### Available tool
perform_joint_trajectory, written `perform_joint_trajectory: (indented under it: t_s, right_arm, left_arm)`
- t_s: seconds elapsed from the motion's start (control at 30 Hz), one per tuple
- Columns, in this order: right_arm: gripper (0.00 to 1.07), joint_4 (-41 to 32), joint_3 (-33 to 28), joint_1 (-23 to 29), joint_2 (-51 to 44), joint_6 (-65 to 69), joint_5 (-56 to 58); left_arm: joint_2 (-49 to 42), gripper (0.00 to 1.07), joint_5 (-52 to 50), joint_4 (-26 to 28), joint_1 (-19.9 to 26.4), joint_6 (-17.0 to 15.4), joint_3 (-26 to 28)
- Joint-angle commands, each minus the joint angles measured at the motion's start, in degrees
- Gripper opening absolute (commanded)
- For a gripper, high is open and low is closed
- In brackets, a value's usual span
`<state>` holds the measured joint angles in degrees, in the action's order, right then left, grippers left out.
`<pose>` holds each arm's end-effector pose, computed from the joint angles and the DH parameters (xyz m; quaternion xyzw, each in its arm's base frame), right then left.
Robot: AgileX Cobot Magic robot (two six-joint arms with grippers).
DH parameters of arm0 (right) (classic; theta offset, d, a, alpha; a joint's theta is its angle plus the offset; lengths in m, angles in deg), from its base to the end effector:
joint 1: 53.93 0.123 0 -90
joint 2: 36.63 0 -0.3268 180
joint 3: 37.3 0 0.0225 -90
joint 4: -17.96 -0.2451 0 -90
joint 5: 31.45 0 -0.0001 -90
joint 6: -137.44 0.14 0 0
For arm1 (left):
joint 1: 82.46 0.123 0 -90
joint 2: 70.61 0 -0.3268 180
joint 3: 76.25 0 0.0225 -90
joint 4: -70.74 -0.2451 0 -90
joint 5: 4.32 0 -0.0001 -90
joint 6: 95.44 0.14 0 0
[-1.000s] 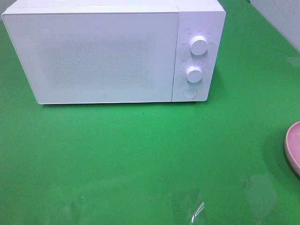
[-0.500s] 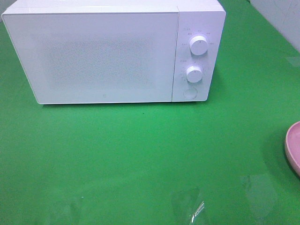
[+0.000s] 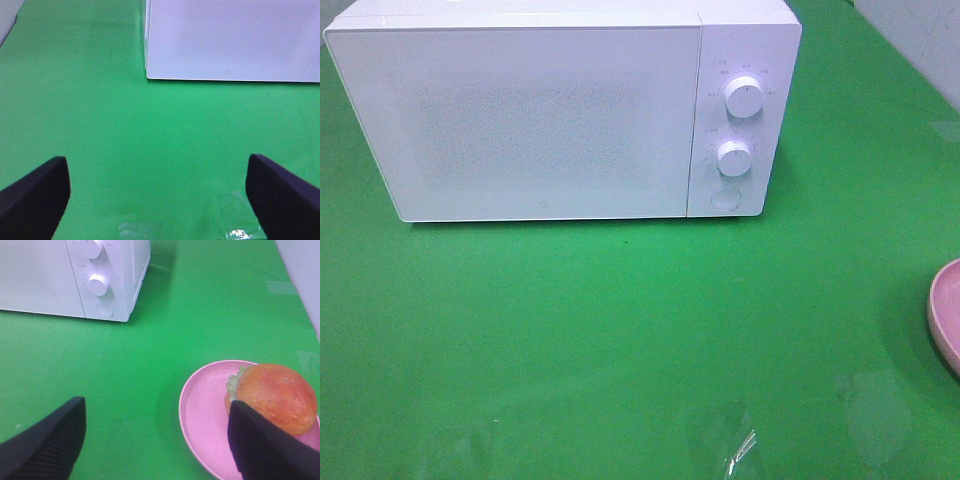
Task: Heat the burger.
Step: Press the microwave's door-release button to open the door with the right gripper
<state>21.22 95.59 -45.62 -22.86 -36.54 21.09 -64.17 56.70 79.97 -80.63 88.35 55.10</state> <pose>0.0149 -0.0042 0.2841 -0.0188 0.8354 0.0403 0.5479 -0.0112 -0.0200 0.2580 0.0186 0.8456 -0.0544 0.5307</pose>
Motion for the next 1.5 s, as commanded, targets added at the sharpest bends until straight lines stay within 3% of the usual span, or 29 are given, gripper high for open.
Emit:
perform_joint_trajectory:
  t_s: [0.03, 0.3, 0.83, 1.17, 1.27, 1.47, 1.5]
  right_arm:
    - [0.75, -0.11, 0.34, -0.29, 2.52, -0.11, -3.15]
    - [0.75, -0.11, -0.17, -0.29, 7.45, -0.11, -11.80]
    - [0.75, -0.11, -8.77, -0.29, 16.44, -0.17, -36.04]
    - [0.75, -0.23, -8.82, -0.29, 33.69, -0.11, -54.14]
    - [0.75, -0.29, -8.82, -0.29, 34.95, -0.11, -56.04]
    - [0.75, -0.52, -9.51, -0.29, 44.58, -1.20, -69.39]
    - [0.75, -3.27, -10.31, -0.29, 46.81, -2.75, -74.66]
  left_arm:
    - [-0.29, 0.87, 0.29, 0.40, 0.00, -0.29, 0.00]
    - [-0.29, 0.87, 0.29, 0.40, 0.00, -0.29, 0.00]
    - [-0.29, 0.87, 0.29, 0.40, 0.00, -0.29, 0.00]
    - [-0.29, 0.87, 0.29, 0.40, 0.00, -0.29, 0.00]
    - [-0.29, 0.87, 0.29, 0.40, 0.00, -0.29, 0.00]
    - [-0.29, 0.87, 0.29, 0.40, 0.00, -0.29, 0.00]
    - [-0.29, 0.87, 0.29, 0.40, 0.00, -0.29, 0.00]
